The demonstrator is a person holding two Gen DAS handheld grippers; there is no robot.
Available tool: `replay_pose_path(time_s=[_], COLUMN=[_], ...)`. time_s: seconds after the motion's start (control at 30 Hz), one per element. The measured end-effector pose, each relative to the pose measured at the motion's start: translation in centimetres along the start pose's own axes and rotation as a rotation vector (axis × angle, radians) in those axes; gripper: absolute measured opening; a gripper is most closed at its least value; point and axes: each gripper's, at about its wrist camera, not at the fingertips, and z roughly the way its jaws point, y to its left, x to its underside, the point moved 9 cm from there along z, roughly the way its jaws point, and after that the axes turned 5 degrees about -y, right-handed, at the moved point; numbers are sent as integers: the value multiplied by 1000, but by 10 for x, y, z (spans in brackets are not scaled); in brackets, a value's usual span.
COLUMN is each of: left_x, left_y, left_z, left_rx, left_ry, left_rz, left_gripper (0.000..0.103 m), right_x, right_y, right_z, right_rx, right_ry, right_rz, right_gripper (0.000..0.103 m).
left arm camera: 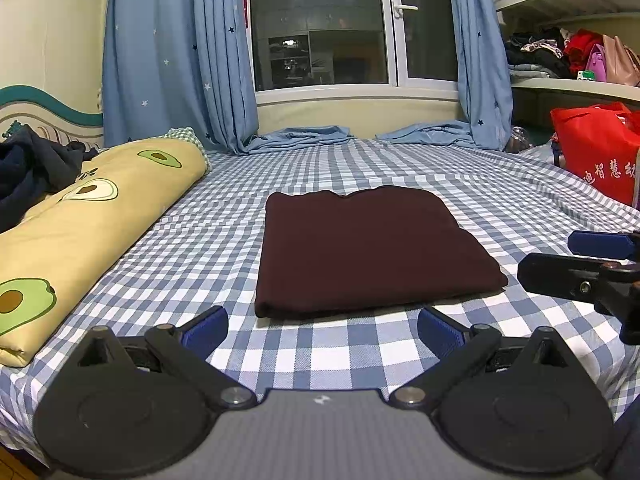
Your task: Fold small clothes
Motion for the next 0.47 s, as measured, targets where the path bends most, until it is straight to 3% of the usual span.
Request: replay_pose_path(time_s=[0.23,0.47], left_x=[-3,-10], left_y=[0,3], left_z=[-8,-11], left_rx=[55,30], left_ry=[-38,-64], left_rz=[-30,-33], left_gripper=[102,102], right_x=[0,0], right_y=[-2,-3], right_z=[0,0], right_rx=[1,3], right_ry=[0,2], right_rz=[4,4], right_gripper=[102,102])
